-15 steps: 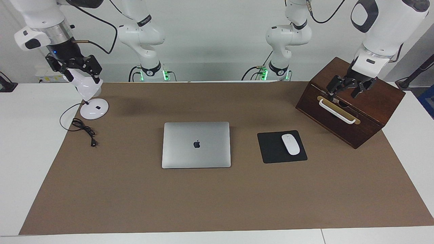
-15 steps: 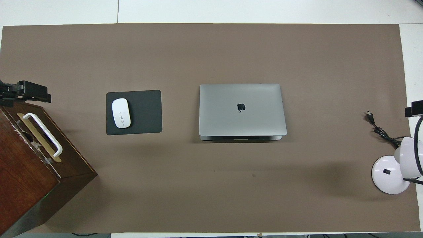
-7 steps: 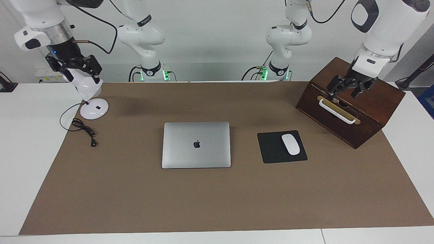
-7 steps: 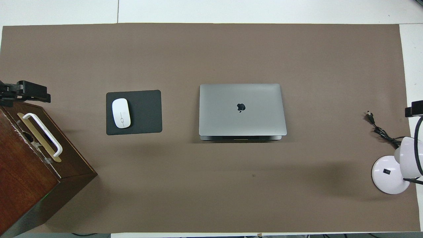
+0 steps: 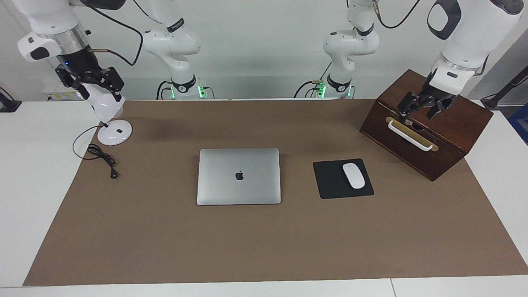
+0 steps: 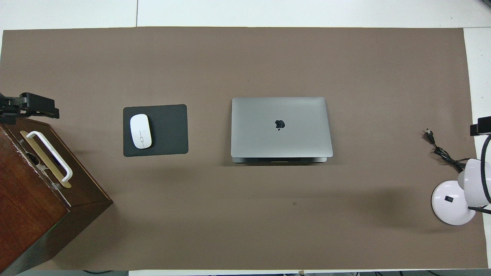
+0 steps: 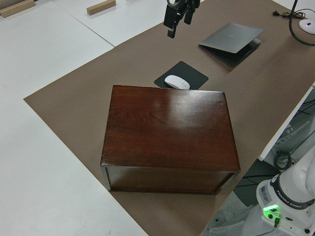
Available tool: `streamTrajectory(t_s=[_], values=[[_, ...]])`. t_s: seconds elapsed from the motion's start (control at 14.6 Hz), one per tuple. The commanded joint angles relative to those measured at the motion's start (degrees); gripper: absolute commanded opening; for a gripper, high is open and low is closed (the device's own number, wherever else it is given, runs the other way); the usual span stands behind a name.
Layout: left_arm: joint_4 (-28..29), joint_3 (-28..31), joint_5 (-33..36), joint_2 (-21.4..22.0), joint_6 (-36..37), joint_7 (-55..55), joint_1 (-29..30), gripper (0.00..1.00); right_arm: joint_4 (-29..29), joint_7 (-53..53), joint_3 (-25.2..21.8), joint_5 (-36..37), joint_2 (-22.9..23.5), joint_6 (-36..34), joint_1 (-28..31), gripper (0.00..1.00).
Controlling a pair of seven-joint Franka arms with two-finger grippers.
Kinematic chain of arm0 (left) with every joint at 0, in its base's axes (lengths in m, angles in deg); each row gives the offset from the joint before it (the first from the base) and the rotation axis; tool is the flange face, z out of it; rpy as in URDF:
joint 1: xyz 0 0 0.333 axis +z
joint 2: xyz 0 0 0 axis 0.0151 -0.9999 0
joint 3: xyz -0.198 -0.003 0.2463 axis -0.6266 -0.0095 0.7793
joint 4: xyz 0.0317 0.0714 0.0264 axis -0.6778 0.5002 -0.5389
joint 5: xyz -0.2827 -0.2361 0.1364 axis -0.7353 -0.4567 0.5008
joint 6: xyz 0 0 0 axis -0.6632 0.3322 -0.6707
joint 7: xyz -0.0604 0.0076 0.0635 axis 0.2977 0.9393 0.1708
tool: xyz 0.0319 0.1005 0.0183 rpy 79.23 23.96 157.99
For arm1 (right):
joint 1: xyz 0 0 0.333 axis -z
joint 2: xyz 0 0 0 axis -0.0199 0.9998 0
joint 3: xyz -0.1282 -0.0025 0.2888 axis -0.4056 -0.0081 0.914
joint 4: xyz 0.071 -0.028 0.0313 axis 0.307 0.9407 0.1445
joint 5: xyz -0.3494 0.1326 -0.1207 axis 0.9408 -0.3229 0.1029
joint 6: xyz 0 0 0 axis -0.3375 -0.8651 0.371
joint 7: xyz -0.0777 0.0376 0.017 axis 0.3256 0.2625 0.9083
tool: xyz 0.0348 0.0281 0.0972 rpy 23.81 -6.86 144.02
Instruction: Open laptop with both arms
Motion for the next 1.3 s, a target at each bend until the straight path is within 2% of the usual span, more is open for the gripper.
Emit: streamTrajectory(t_s=[0.0,0.07,0.14,0.34,0.55,0.96,1.23], values=[[0.8,-0.3,-0.8,1.0,0.5,-0.7,0.5,0.67,0.3,-1.3,0.5,-0.4,-0.4,0.2,1.0,1.0],[0.7,-0.3,-0.8,1.0,0.5,-0.7,0.6,0.3,0.3,-1.3,0.5,-0.4,-0.4,0.2,1.0,1.0],[0.8,-0.3,-0.8,1.0,0.5,-0.7,0.5,0.0,0.3,-1.3,0.5,-0.4,-0.4,0.2,1.0,1.0],[0.7,-0.3,-0.8,1.0,0.4,-1.4,0.2,0.0,0.3,-1.3,0.5,-0.4,-0.4,0.2,1.0,1.0],[0.7,-0.3,-0.8,0.9,-0.7,-7.4,-0.3,0.0,0.3,-1.3,0.5,-0.4,-0.4,0.2,1.0,1.0],[2.6,-0.7,-0.8,1.1,-3.8,-7.8,-0.5,0.0,0.3,-1.6,0.2,-0.4,-1.3,0.7,1.1,1.0],[9.2,-1.0,-0.8,3.9,-8.6,-7.2,-0.6,0.0,0.3,-1.8,0.2,-0.4,-1.3,0.9,1.2,1.0]])
